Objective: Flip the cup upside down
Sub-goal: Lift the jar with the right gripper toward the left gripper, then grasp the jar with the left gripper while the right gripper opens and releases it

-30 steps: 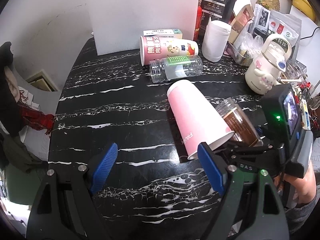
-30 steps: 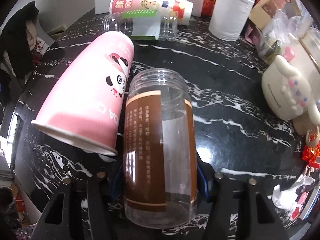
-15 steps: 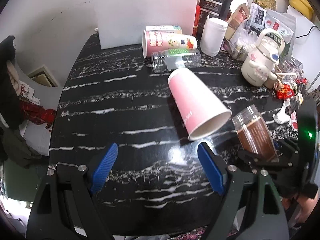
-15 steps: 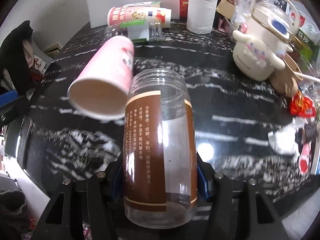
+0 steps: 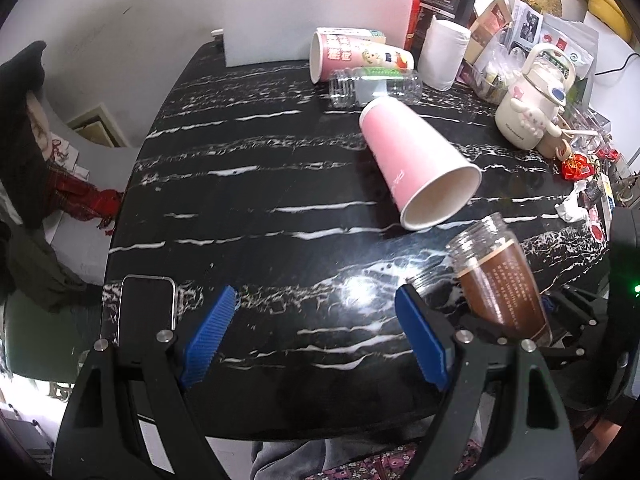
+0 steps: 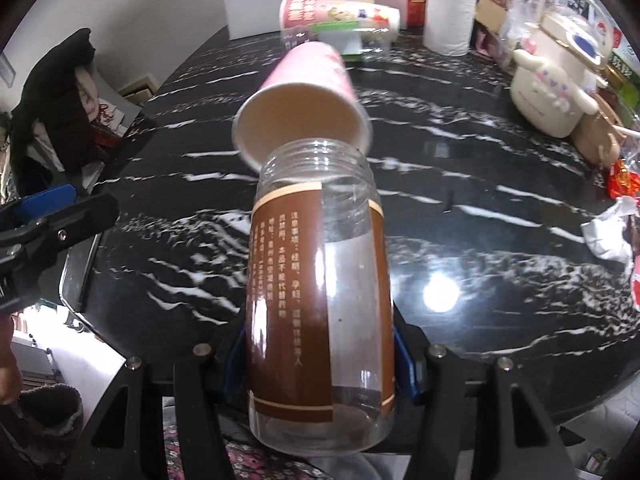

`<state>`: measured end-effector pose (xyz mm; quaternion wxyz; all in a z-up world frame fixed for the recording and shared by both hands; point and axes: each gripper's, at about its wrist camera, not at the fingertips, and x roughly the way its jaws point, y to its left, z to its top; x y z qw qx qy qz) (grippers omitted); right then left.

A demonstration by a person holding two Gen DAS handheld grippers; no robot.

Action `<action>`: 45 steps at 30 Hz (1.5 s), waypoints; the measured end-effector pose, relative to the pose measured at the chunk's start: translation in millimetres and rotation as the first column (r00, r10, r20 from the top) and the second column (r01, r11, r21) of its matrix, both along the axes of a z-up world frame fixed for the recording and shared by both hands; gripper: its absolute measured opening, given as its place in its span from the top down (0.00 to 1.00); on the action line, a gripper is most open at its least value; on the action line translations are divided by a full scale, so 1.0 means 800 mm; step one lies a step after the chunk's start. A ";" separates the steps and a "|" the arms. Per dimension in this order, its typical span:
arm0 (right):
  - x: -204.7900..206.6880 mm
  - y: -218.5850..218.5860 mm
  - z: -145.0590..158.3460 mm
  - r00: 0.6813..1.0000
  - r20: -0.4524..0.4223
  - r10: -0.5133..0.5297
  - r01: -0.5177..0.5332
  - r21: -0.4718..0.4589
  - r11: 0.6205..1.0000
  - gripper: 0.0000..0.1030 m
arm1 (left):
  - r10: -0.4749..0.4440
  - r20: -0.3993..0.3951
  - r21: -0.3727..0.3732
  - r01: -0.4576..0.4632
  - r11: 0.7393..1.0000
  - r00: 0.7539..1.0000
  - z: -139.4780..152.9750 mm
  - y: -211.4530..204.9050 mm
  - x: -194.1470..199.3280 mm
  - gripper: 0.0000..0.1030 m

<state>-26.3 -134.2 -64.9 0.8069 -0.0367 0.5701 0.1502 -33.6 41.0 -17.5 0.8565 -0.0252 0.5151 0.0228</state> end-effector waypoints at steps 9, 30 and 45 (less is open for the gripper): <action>0.000 0.028 -0.016 1.000 -0.010 0.019 -0.019 0.020 1.000 0.42 | 0.031 -0.020 -0.010 -0.031 0.999 0.999 -0.009 0.017 -0.008 0.21; 0.009 0.038 -0.025 1.000 -0.010 0.012 -0.012 0.015 1.000 0.37 | 0.022 -0.044 -0.001 -0.022 1.000 0.999 -0.020 0.014 0.009 0.21; -0.017 0.012 0.027 0.995 0.090 0.034 -0.036 0.018 0.999 0.31 | 0.001 -0.009 0.011 -0.001 1.000 1.000 0.009 0.000 0.013 0.21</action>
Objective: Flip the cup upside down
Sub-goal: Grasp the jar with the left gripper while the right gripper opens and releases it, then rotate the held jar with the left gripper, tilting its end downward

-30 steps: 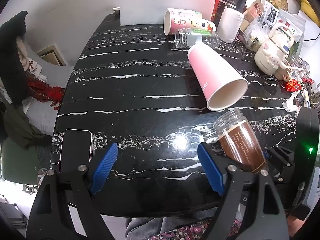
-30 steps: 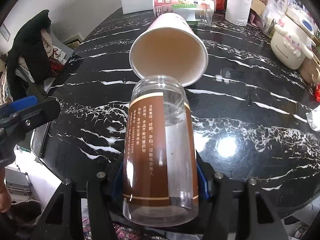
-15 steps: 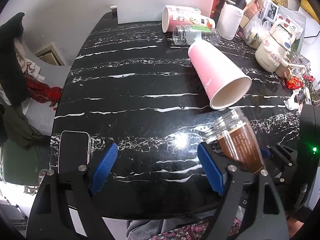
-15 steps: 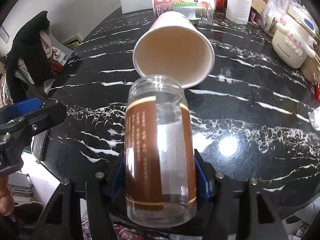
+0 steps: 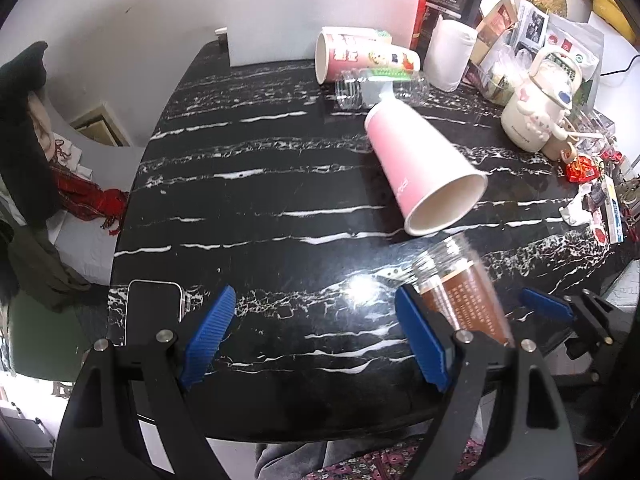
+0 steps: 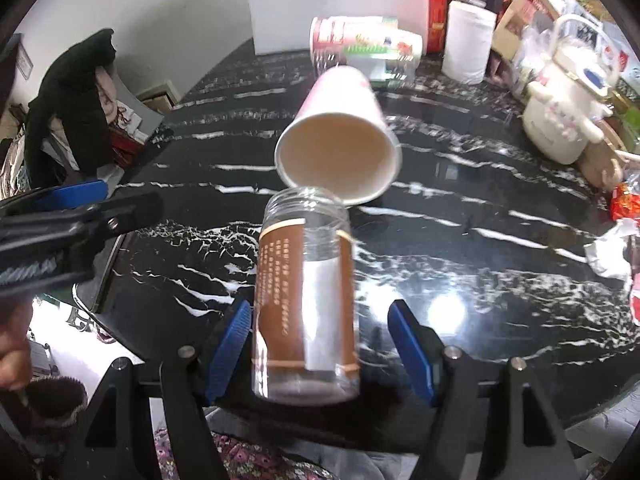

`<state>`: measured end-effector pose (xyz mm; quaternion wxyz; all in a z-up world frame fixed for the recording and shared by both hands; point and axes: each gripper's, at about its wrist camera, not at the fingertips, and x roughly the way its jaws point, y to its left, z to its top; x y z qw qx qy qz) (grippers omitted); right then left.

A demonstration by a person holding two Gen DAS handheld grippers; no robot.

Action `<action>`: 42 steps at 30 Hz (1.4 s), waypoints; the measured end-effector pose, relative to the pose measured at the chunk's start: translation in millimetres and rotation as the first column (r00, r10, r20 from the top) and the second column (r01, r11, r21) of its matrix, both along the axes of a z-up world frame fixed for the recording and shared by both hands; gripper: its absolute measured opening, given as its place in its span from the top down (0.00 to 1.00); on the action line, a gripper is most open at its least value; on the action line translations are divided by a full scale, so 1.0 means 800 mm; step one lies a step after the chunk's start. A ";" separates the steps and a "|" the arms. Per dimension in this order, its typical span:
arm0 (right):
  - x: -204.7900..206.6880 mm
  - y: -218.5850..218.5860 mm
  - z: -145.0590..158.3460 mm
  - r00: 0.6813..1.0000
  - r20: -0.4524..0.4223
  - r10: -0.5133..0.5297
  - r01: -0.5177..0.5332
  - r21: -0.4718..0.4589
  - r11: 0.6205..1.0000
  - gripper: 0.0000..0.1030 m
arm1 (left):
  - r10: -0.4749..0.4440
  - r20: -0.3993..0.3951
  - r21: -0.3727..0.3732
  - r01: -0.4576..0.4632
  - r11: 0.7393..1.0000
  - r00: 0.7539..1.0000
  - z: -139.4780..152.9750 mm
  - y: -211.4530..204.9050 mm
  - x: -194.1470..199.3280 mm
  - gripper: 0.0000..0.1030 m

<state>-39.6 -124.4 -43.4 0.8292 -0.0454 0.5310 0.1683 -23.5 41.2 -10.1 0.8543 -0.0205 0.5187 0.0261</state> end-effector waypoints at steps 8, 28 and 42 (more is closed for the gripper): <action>-0.027 -0.046 0.036 0.996 0.070 -0.053 0.052 0.010 0.999 0.31 | -0.042 -0.001 -0.041 0.042 0.998 0.999 0.012 -0.035 -0.006 0.21; -0.056 -0.138 0.000 0.985 0.026 -0.172 0.170 0.085 0.982 0.31 | 0.056 -0.072 -0.140 -0.065 0.988 0.996 -0.050 -0.123 -0.043 0.21; -0.057 -0.157 -0.029 0.983 -0.027 -0.183 0.185 0.130 0.974 0.31 | 0.050 -0.137 -0.134 -0.069 0.989 0.989 -0.083 -0.160 -0.036 0.21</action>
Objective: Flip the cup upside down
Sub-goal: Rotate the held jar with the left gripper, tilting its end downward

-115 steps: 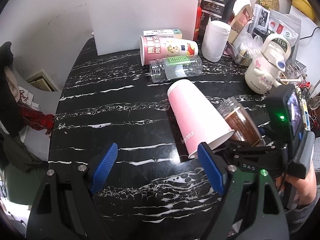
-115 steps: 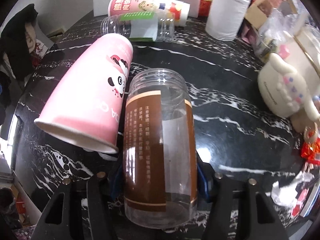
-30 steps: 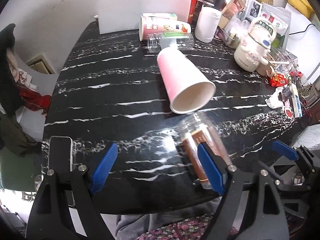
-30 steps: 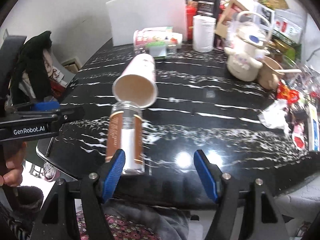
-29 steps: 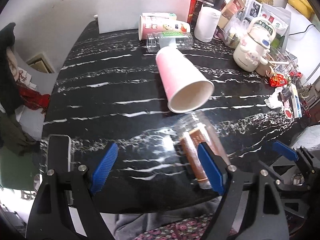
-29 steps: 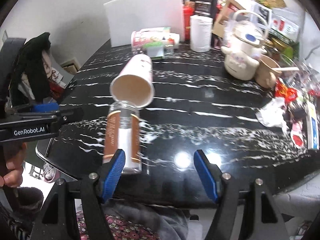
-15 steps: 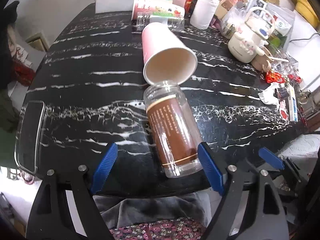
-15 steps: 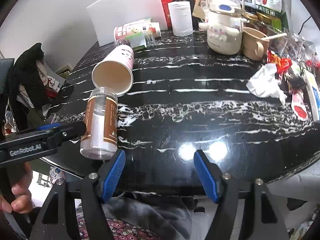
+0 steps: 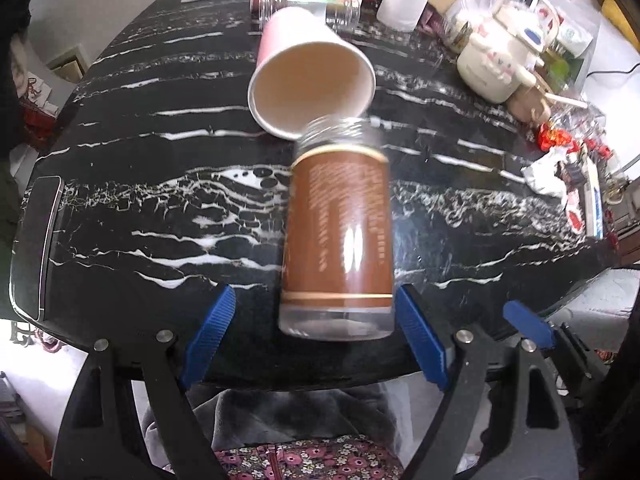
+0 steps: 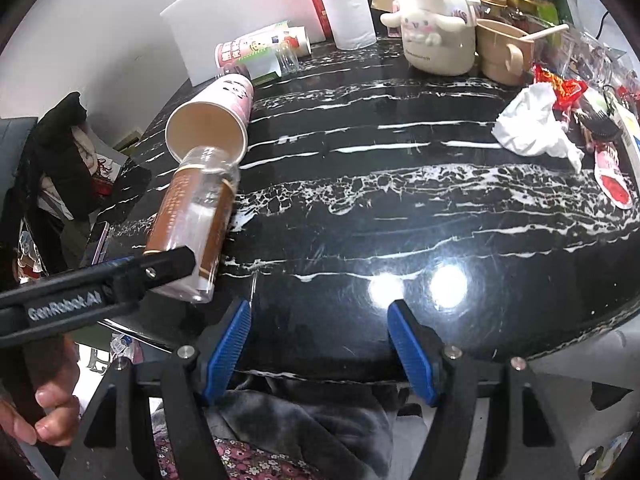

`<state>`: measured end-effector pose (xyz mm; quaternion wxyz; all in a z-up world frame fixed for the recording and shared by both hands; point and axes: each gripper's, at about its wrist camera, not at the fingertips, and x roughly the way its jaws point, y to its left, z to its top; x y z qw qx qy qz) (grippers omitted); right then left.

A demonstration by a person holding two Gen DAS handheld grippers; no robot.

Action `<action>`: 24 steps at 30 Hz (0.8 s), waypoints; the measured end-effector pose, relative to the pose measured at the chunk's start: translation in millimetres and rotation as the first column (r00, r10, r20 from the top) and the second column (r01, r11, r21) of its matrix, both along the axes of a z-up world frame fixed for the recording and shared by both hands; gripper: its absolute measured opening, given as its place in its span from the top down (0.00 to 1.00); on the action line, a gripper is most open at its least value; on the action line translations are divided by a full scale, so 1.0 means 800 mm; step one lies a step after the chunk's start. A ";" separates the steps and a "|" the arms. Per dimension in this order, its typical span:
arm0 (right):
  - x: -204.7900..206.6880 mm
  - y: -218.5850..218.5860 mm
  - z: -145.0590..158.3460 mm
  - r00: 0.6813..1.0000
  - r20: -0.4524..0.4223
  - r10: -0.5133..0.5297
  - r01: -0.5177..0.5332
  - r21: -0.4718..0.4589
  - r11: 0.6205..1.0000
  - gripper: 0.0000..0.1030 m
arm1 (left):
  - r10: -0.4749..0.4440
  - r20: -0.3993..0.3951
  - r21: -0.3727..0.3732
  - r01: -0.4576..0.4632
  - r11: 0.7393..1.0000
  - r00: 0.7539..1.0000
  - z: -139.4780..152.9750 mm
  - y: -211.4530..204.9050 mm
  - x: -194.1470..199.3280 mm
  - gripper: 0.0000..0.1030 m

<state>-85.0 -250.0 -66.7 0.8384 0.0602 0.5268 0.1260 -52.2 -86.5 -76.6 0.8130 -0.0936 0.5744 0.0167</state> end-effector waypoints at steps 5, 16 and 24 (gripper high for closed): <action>0.002 -0.002 -0.006 1.000 -0.009 -0.003 0.003 0.011 1.000 0.31 | 0.019 0.000 -0.017 -0.019 1.000 1.000 -0.006 0.005 0.002 0.21; 0.006 0.006 -0.015 0.999 -0.035 0.019 -0.018 0.023 1.000 0.31 | -0.034 0.018 -0.008 0.035 0.999 0.999 -0.013 0.013 0.008 0.21; 0.011 0.011 -0.012 0.999 -0.029 0.031 -0.031 0.019 0.999 0.31 | -0.097 0.005 0.047 0.096 0.994 0.995 -0.022 0.008 0.006 0.35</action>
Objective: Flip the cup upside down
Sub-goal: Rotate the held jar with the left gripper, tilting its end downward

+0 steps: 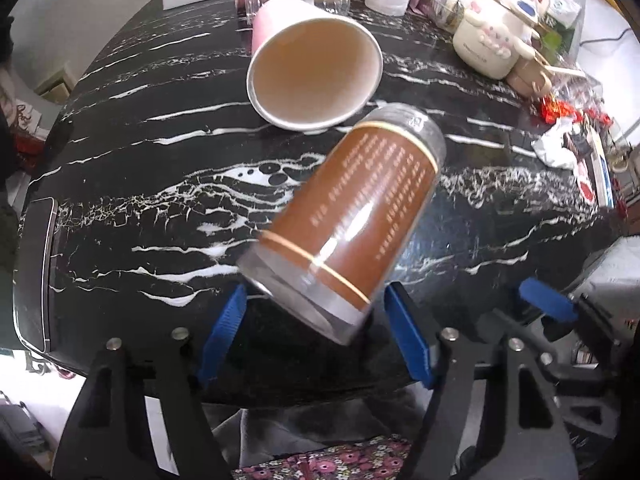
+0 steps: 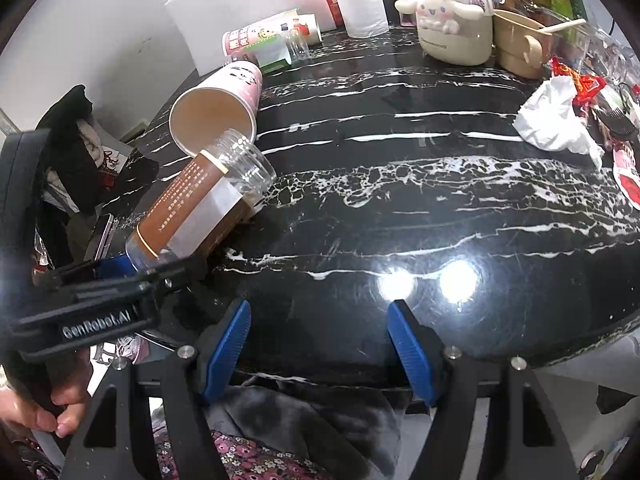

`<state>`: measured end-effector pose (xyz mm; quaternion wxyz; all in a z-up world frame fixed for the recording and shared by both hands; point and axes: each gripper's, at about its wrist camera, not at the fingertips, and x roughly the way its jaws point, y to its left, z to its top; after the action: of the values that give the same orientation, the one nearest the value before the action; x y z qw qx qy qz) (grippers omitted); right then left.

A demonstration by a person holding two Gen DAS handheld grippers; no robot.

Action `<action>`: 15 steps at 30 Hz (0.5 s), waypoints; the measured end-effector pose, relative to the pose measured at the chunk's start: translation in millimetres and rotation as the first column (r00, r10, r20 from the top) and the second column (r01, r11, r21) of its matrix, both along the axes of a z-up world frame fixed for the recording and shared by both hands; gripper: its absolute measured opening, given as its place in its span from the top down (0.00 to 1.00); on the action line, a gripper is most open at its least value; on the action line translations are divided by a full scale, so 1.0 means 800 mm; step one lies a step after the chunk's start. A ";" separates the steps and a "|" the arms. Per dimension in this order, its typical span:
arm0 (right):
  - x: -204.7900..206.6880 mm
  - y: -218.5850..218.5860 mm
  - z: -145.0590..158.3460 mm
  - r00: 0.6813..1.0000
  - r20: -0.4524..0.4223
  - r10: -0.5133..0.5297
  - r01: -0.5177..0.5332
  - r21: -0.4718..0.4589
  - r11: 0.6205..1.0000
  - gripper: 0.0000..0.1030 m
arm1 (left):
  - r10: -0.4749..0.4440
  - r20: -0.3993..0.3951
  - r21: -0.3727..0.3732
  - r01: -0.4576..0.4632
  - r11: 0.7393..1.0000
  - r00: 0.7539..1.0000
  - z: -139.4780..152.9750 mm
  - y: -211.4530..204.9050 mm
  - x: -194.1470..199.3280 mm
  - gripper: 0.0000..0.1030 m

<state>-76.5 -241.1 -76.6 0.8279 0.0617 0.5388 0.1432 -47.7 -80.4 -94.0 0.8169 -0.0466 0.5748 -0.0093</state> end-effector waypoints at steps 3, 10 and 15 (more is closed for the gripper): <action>0.001 0.000 -0.001 1.000 -0.001 0.000 0.000 0.002 1.000 0.31 | -0.012 0.004 -0.009 0.012 1.000 1.000 -0.003 0.000 0.000 0.47; 0.005 0.004 -0.004 1.000 -0.009 0.007 -0.007 -0.001 1.000 0.31 | -0.047 0.050 0.034 0.045 0.998 0.998 0.007 0.005 0.003 0.42; 0.008 0.006 0.000 1.000 0.002 0.015 -0.015 -0.004 1.000 0.31 | -0.030 0.075 0.057 0.026 0.998 0.997 0.014 0.036 0.008 0.34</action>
<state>-70.3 -235.9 -76.5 0.8274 0.0560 0.5389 0.1483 -41.2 -51.7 -82.8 0.8388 -0.0152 0.5442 -0.0064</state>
